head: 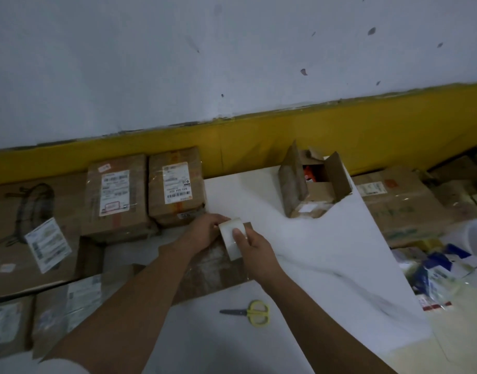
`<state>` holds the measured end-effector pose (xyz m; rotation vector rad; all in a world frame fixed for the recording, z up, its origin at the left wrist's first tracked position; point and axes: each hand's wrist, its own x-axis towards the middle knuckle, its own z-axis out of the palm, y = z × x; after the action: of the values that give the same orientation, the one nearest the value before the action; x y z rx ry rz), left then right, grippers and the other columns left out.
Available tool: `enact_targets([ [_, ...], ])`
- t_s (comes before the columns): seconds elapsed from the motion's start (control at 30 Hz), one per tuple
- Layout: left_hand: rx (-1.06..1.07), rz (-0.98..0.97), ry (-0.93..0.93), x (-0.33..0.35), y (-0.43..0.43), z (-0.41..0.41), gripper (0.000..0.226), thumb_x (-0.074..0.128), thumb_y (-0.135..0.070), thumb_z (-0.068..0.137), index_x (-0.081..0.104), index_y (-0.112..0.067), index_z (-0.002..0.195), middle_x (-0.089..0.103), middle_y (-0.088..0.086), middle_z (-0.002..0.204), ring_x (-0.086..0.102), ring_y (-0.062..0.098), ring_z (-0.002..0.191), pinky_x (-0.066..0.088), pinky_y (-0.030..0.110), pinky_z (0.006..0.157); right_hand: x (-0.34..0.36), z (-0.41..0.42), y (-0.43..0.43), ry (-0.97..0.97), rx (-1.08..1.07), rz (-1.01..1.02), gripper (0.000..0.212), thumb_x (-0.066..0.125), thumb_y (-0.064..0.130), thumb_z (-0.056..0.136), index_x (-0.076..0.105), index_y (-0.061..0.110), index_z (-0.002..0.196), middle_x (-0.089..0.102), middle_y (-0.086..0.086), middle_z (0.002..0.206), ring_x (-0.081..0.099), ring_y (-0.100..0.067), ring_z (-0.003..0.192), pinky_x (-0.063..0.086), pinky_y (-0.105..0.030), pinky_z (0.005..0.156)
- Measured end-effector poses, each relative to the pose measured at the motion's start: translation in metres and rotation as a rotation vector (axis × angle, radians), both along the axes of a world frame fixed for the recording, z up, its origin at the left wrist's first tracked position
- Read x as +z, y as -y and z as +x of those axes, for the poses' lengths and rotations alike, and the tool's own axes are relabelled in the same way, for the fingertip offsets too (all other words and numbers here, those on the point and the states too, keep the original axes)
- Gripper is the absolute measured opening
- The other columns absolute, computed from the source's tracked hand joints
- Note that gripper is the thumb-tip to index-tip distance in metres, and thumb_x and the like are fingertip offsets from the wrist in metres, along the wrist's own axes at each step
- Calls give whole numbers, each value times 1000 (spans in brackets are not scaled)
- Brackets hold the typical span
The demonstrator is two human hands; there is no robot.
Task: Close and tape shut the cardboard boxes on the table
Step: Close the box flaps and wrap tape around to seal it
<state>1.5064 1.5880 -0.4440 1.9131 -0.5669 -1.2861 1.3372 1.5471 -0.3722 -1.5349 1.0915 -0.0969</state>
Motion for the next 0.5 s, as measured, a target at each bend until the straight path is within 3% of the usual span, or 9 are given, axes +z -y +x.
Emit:
enact_targets([
  [0.07, -65, 8, 93, -10, -2, 1, 28, 74, -36, 73, 79, -13, 90, 71, 10, 94, 62, 30, 93, 48, 39, 87, 2, -3, -3, -30, -10, -22, 32, 47, 45, 100, 61, 20, 86, 60, 1, 84, 57, -13, 80, 44, -23, 68],
  [0.1, -181, 27, 231, -10, -4, 1, 23, 70, -34, 83, 78, -15, 93, 72, 7, 96, 63, 25, 92, 46, 33, 83, 3, -4, -5, -54, -2, -39, 34, 47, 45, 100, 61, 20, 83, 60, 1, 82, 57, -14, 78, 44, -24, 68],
  [0.13, -263, 57, 368, -8, -6, 0, 26, 63, -38, 91, 77, -17, 91, 73, 7, 93, 65, 22, 87, 46, 30, 79, 4, -5, -6, -73, -2, -51, 37, 47, 46, 100, 64, 16, 86, 64, -2, 85, 61, -17, 81, 48, -29, 71],
  [0.2, -335, 102, 472, 1, -6, 0, 50, 49, -60, 94, 71, -20, 74, 70, 4, 76, 66, 21, 75, 49, 32, 74, 10, -11, -8, -83, -44, -14, 42, 48, 46, 99, 69, 10, 95, 70, -8, 92, 66, -22, 86, 55, -37, 78],
  [0.27, -413, 138, 578, 4, -5, 0, 59, 38, -68, 93, 67, -23, 71, 66, -1, 73, 65, 20, 76, 51, 35, 78, 18, -25, -14, -102, -64, 32, 35, 51, 41, 99, 71, 11, 95, 70, -3, 89, 66, -18, 84, 53, -30, 72],
  [0.4, -427, 108, 588, 3, -9, -3, 65, 33, -69, 93, 75, -20, 91, 71, 3, 88, 66, 20, 83, 53, 42, 87, 20, -57, -26, -206, 21, 17, 20, 59, 32, 94, 69, 15, 92, 66, 3, 81, 59, -7, 70, 40, -13, 54],
  [0.5, -456, 133, 625, 2, -10, -9, 66, 31, -71, 93, 75, -21, 93, 71, 3, 92, 66, 21, 85, 53, 40, 87, 16, -64, -36, -248, 18, 29, 21, 60, 35, 94, 65, 15, 92, 64, 1, 85, 59, -8, 72, 40, -14, 54],
])
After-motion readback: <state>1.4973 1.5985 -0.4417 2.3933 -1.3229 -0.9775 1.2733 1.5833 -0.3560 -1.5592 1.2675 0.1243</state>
